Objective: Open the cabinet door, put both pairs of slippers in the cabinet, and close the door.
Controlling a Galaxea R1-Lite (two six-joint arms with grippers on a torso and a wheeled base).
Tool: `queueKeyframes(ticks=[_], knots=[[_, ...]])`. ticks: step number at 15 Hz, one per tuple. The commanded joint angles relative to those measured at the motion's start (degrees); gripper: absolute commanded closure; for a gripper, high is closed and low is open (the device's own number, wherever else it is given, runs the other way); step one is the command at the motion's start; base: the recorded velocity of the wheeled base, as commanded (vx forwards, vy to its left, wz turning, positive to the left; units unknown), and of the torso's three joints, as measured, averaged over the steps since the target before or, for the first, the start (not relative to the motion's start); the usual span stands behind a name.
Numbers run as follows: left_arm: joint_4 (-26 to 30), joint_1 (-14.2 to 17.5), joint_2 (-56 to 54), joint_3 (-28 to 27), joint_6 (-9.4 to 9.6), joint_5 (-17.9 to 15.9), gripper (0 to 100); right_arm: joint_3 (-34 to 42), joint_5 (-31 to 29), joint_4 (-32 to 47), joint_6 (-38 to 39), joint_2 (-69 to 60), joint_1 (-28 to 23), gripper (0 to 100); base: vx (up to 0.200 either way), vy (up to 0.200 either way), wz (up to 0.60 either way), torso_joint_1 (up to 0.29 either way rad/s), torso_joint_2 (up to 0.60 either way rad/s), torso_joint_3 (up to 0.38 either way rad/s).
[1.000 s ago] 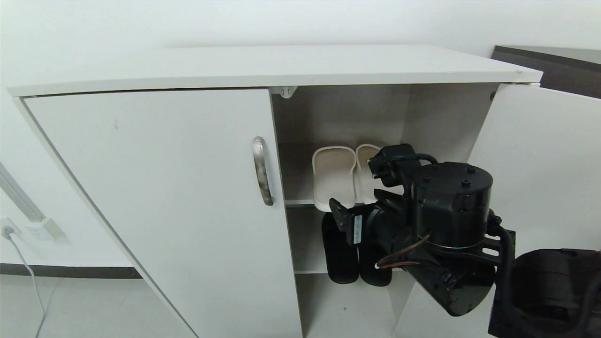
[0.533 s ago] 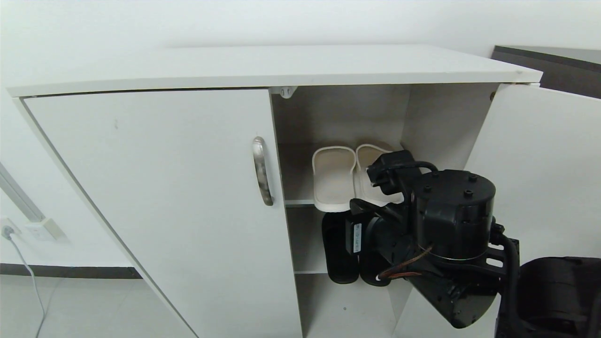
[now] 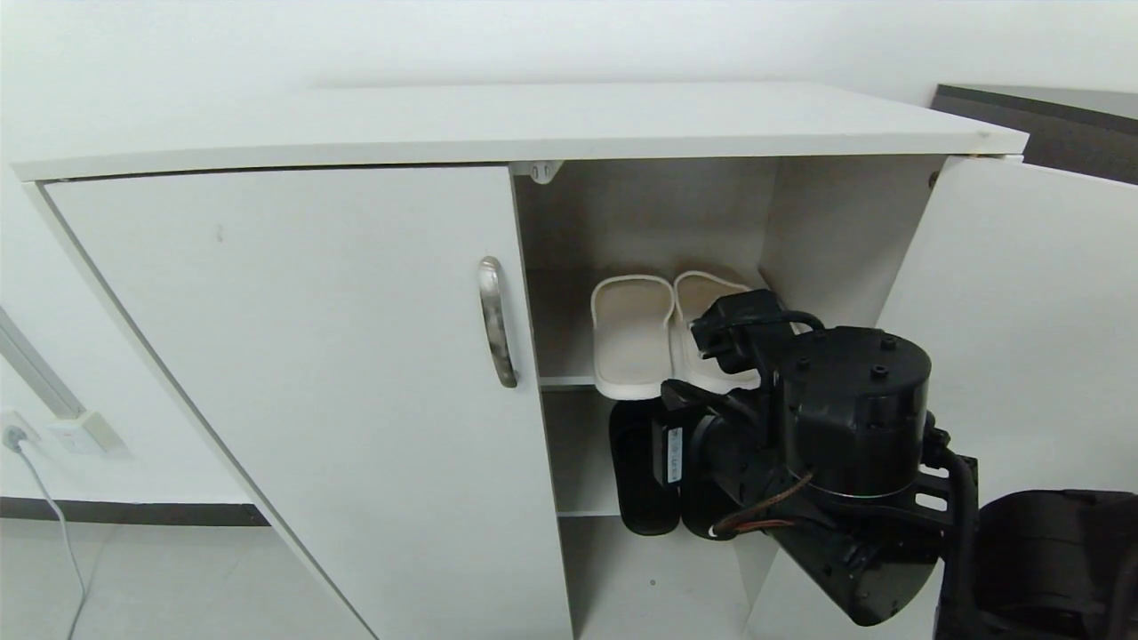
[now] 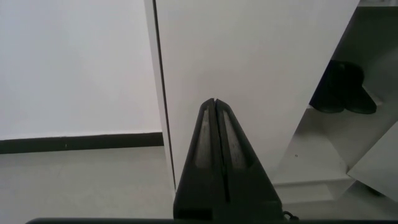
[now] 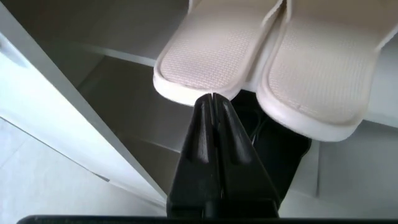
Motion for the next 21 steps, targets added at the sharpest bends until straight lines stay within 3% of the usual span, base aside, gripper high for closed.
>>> queueKeyframes(ticks=[1, 17, 21], knots=[[-0.02, 0.01, -0.01, 0.01, -0.04, -0.04, 100, 0.00, 0.00, -0.07, 0.02, 0.73, 0.07, 100, -0.200, 0.000, 0.00, 0.007, 0.00, -0.002], [-0.02, 0.01, -0.01, 0.01, -0.31, -0.04, 100, 2.29, 0.00, -0.07, -0.07, 2.32, -0.81, 100, -0.200, 0.000, 0.00, 0.002, 0.00, 0.001], [-0.02, 0.01, -0.01, 0.01, -0.31, -0.04, 100, 2.99, 0.35, -0.25, 0.10, 2.76, -1.16, 100, 0.000, 0.000, 0.00, 0.000, 0.00, 0.000]])
